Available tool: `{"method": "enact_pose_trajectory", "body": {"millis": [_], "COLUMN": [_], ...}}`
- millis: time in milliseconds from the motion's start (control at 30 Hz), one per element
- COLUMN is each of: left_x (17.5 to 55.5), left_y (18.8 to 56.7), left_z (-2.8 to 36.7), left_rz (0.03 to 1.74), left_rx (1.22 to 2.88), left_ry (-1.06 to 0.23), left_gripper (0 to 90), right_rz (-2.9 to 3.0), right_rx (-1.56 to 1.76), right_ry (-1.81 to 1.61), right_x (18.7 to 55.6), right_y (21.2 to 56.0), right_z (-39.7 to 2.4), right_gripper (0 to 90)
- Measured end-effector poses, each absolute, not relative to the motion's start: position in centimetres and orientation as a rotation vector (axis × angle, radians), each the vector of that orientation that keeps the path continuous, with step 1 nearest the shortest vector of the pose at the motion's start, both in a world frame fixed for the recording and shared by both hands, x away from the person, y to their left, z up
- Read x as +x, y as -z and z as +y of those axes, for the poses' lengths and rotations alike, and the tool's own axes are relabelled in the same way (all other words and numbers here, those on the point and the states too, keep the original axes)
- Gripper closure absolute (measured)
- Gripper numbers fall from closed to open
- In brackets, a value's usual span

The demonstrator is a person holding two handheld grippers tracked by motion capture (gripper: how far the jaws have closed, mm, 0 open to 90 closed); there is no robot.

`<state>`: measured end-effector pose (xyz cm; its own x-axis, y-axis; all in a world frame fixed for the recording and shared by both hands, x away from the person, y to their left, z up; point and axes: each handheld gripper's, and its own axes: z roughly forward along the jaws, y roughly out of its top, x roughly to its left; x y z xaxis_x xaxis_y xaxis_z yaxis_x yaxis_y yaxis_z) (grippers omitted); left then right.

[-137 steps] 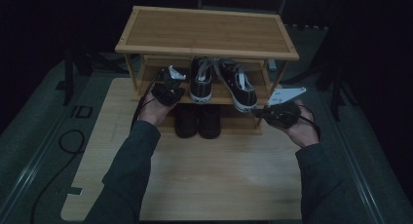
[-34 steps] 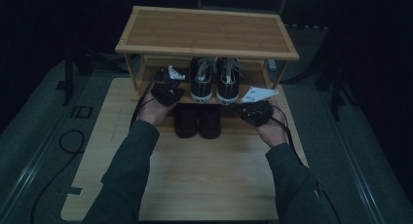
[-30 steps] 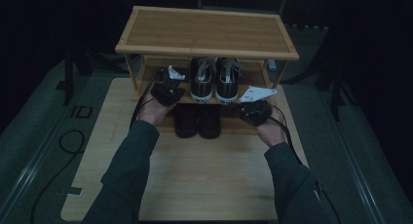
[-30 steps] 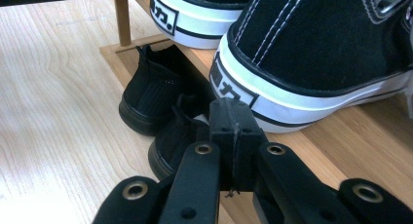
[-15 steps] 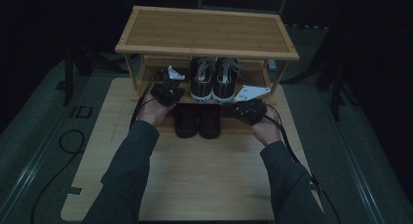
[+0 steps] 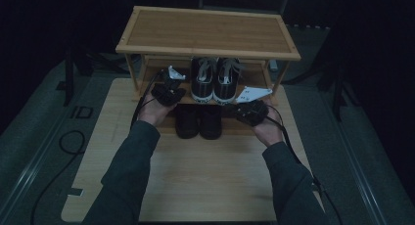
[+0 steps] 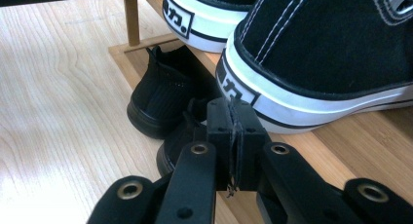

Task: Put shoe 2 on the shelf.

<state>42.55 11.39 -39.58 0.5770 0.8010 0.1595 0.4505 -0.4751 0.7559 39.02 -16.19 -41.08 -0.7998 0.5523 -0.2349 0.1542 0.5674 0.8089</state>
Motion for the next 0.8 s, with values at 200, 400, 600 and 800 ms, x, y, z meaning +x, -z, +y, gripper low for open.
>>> {"method": "enact_pose_trajectory", "body": {"millis": [200,400,600,800], "left_x": [42.45,42.39,42.41,42.44], "left_y": [39.56,39.53,39.51,39.49], "left_z": [11.15,11.05,11.05,11.08], "left_rz": [1.0,1.004,1.012,1.018], "left_rx": [2.134,2.139,2.134,2.129], "left_ry": [-0.688,-0.701,-0.697,-0.694], "left_gripper": [90.0,90.0,90.0,89.5], "right_rz": [2.35,2.362,2.372,2.384], "right_rx": [0.561,0.547,0.544,0.555], "right_ry": [-1.127,-1.106,-1.09,-1.08], "right_x": [38.87,38.72,38.67,38.73], "right_y": [41.22,41.21,41.24,41.56], "right_z": [-16.66,-16.77,-16.87,-17.14], "right_gripper": [87.3,86.5,86.3,85.8]}}
